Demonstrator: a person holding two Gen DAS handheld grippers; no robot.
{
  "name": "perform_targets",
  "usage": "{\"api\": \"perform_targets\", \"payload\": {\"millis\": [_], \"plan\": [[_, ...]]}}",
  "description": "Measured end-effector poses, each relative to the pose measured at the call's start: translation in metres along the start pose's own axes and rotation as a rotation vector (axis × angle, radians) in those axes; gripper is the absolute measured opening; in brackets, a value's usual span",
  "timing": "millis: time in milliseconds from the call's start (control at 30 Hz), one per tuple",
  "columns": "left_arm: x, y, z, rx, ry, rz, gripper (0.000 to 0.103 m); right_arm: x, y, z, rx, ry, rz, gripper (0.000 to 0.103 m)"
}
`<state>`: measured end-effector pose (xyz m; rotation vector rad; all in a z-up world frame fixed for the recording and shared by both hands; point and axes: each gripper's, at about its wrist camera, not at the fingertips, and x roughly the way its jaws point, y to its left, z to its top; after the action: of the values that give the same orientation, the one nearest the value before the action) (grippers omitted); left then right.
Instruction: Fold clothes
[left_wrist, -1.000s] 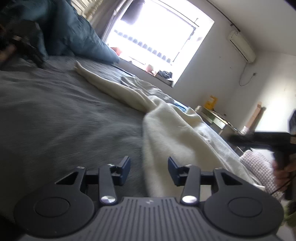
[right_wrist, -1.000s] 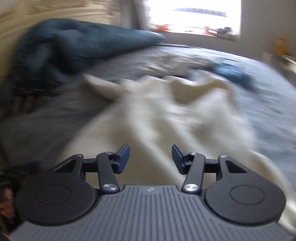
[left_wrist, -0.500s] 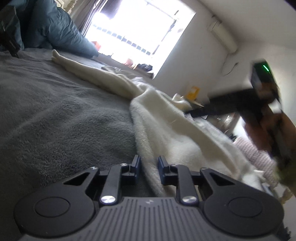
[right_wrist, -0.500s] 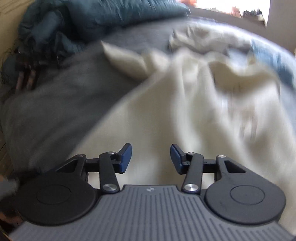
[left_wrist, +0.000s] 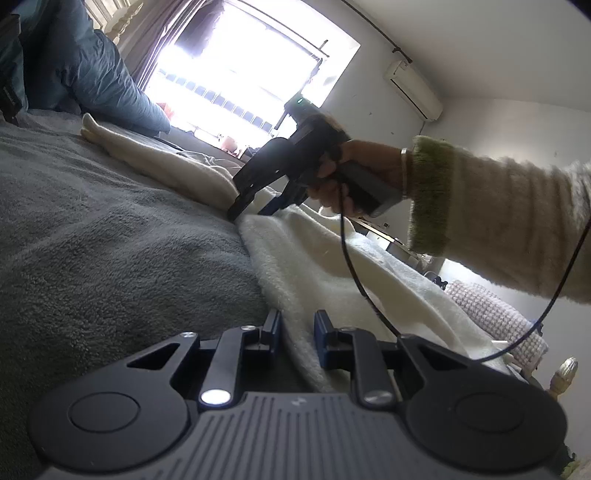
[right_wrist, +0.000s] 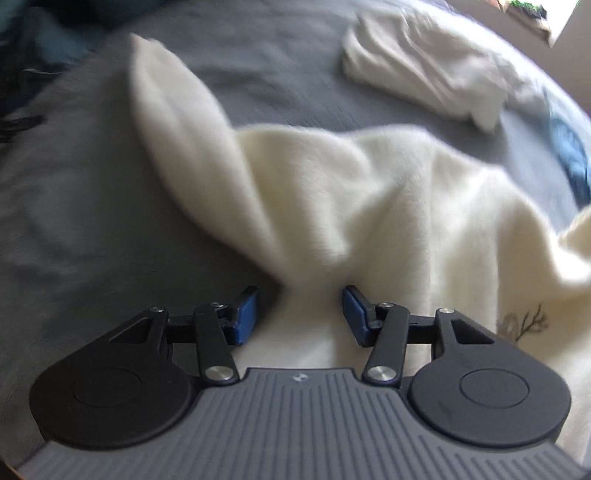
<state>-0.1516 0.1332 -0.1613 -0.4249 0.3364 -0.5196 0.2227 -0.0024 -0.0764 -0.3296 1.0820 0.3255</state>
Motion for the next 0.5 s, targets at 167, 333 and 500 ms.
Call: {"api": "perform_targets", "payload": {"millis": [167,333,500], "plan": [[0.0,0.0,0.001,0.009,-0.004,-0.004,0.02,0.012,0.013,0.011,-0.005,0.028,0.009,0.065],[0.001,-0.001,0.001,0.016,-0.005,0.0,0.02,0.01,0.007,0.005,0.012,-0.01,-0.023,0.034],[0.003,0.002,0.002,0.011,-0.015,0.011,0.011,0.001,-0.009,0.0,0.095,-0.107,0.028,0.011]]}}
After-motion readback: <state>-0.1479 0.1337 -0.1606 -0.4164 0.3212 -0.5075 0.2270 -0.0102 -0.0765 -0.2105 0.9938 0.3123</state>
